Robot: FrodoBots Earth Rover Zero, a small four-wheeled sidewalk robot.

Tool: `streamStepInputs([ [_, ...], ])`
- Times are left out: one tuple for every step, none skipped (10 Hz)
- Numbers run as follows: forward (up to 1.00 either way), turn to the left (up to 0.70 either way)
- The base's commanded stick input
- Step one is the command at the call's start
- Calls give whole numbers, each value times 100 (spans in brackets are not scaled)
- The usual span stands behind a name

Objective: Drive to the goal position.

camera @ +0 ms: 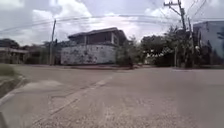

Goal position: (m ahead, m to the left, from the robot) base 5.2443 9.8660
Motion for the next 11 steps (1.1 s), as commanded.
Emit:
streamStepInputs([
  [98,20],
  [98,20],
  [98,20],
  [98,20],
  [98,20],
  [98,20],
  [98,20],
  [98,20],
  [98,20],
  [98,21],
  [98,21],
])
